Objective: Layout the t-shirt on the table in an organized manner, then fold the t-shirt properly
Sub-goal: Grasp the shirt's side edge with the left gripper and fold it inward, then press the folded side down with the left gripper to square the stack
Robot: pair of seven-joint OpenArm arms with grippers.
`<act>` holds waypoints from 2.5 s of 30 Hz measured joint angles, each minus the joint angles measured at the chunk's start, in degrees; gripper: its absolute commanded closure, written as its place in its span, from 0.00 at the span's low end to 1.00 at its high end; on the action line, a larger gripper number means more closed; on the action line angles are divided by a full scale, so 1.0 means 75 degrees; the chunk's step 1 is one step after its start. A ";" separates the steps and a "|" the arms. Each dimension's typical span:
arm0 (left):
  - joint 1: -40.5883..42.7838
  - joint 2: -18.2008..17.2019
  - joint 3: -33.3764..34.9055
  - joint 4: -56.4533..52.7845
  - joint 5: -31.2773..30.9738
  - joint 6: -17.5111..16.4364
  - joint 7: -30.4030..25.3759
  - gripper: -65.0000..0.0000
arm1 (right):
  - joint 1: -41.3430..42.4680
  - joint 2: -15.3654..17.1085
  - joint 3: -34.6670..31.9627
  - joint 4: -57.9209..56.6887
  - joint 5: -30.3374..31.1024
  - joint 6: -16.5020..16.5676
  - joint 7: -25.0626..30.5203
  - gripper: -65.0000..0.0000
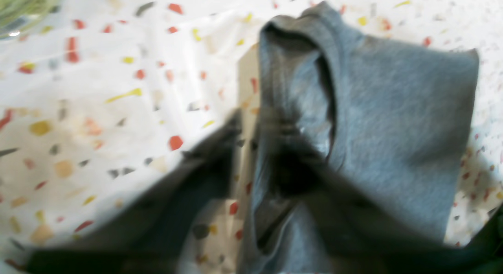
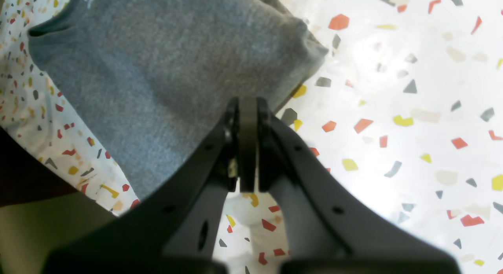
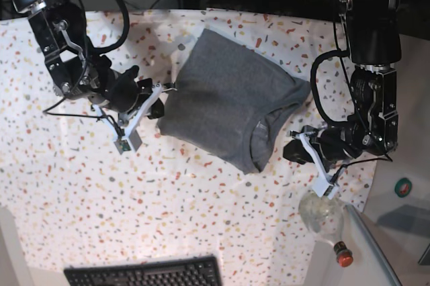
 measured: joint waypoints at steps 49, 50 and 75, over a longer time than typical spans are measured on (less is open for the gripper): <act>-0.2046 0.1294 0.6528 -0.2777 0.3654 -0.0149 -0.1655 1.00 | -0.1632 -0.0044 0.4016 0.0973 -0.0012 -0.0015 0.0641 1.00; -0.2017 0.1454 0.6513 -0.2777 0.3926 -0.0085 -0.1641 1.00 | -0.1702 -0.0047 0.4124 0.0973 -0.0003 -0.0012 0.0644 1.00; -0.1731 0.2267 0.7848 -0.2430 0.4567 0.0023 -0.2425 1.00 | -0.1670 -0.0134 0.3366 0.0329 0.0026 0.0020 0.0638 1.00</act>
